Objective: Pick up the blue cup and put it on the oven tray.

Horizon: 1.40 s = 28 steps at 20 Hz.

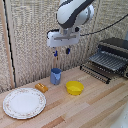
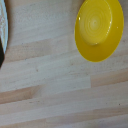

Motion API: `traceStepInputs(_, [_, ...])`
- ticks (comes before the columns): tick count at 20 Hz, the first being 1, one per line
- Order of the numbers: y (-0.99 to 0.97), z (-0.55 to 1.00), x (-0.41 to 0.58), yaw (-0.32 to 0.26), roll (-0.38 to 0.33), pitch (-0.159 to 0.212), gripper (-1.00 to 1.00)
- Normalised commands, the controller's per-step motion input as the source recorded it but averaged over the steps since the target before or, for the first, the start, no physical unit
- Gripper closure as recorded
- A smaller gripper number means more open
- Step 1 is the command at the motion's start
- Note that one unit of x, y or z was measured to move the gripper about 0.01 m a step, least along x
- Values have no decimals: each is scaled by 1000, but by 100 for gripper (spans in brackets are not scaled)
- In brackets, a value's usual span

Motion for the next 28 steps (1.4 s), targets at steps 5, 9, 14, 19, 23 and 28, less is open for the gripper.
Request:
traceStepInputs(5, [-490,-63,525,-121,9,37,-100])
traceStepInputs(9, [-499,-41,478,-122,6,32,-100])
traceStepInputs(14, [-270,-231,277,-95,-9,73,-100])
traceStepInputs(19, [-3,-365,389,-39,-36,75,-100])
traceStepInputs(23, [0,-299,489,-18,-41,69,-100])
traceStepInputs(28, [0,-273,533,0,-29,59,-100])
